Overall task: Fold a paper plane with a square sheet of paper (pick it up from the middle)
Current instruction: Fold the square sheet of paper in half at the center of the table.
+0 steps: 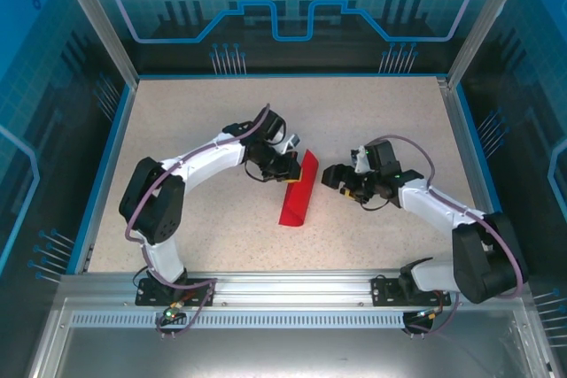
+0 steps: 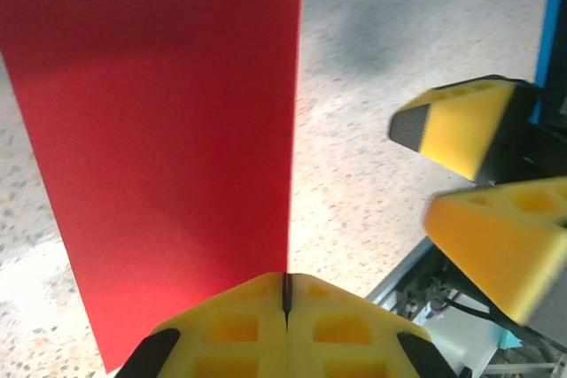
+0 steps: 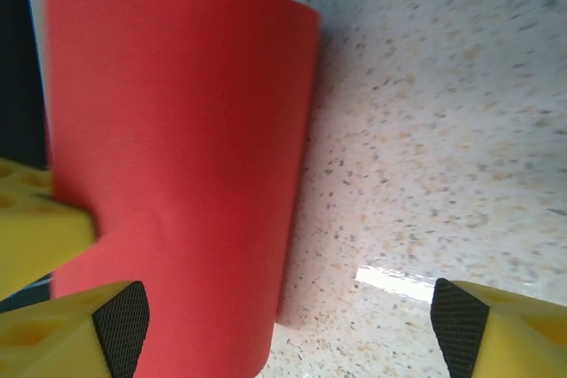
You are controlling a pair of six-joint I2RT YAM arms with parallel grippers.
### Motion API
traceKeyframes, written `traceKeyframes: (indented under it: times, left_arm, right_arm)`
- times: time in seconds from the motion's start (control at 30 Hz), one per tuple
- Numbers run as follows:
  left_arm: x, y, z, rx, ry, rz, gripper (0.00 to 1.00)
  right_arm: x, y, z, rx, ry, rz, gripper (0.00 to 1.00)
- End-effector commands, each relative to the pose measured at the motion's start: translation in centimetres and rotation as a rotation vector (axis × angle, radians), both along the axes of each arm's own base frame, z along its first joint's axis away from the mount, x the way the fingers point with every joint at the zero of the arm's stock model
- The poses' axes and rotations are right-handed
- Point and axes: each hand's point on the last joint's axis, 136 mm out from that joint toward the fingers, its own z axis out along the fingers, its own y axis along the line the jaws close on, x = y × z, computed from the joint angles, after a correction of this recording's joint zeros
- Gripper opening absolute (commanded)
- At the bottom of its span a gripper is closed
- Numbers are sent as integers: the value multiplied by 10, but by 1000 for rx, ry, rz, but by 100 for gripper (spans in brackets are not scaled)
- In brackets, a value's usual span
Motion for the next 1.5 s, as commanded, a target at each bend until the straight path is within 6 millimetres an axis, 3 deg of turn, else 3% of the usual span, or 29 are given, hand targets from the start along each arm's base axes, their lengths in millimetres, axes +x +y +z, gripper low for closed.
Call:
traceKeyframes:
  times: [0.0, 0.47, 0.93, 1.07, 1.3, 1.47]
  left_arm:
    - [3, 8, -4, -11, -10, 59, 0]
    - [3, 16, -28, -14, 27, 63, 4]
    - [-4, 20, -42, -4, 64, 76, 7]
    - [-1, 19, -40, -12, 57, 84, 14]
    - [2, 21, -39, -1, 49, 105, 16]
    - [2, 36, -41, 74, 28, 142, 30]
  right_arm:
    - [7, 22, 4, 29, -10, 39, 86]
    - [-2, 53, -40, -53, 103, 47, 81]
    - [4, 57, -51, -90, 133, 80, 77]
    - [1, 55, -56, -105, 143, 80, 74]
    - [-5, 59, -58, -110, 151, 91, 70]
    - [-3, 54, -66, -145, 163, 51, 68]
